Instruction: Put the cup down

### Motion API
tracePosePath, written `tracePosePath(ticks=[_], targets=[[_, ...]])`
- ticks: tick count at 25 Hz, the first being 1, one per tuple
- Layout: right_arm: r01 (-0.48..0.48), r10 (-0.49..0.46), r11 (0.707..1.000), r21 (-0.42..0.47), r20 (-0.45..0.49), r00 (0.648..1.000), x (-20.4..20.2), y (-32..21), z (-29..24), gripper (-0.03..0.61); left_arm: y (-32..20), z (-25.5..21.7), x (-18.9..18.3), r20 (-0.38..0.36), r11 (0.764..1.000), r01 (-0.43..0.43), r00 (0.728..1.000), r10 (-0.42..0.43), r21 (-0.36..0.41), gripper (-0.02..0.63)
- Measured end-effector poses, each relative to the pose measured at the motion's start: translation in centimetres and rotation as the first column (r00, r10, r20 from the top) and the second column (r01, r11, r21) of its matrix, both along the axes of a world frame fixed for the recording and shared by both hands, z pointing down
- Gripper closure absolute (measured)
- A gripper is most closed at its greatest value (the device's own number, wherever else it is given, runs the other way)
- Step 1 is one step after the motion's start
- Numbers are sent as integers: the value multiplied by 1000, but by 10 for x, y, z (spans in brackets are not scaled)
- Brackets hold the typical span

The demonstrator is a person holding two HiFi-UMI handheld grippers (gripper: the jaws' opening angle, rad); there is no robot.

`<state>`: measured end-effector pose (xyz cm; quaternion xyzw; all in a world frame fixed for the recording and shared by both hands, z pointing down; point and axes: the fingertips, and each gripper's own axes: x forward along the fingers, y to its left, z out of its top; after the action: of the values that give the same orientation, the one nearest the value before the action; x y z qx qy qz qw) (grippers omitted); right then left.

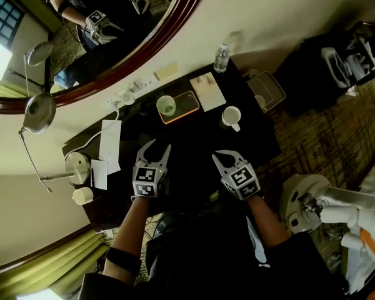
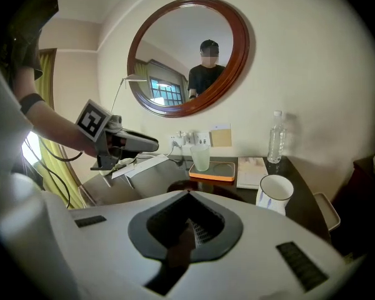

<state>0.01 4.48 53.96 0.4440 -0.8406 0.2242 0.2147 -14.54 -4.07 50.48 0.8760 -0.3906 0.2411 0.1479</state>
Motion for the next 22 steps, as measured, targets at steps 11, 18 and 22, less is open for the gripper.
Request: tracePosePath(ticks=[11, 18, 22], targets=[[11, -10, 999, -52, 23, 1000, -23, -6, 38, 577, -106, 74, 10, 29, 997, -81, 996, 82, -12, 91], [-25, 31, 997, -74, 75, 997, -22, -11, 57, 577, -146, 107, 29, 18, 994, -110, 994, 110, -12, 77], [-45, 52, 996, -74, 104, 993, -23, -11, 74, 577, -162, 117, 35, 33, 992, -122, 992, 122, 3, 77]])
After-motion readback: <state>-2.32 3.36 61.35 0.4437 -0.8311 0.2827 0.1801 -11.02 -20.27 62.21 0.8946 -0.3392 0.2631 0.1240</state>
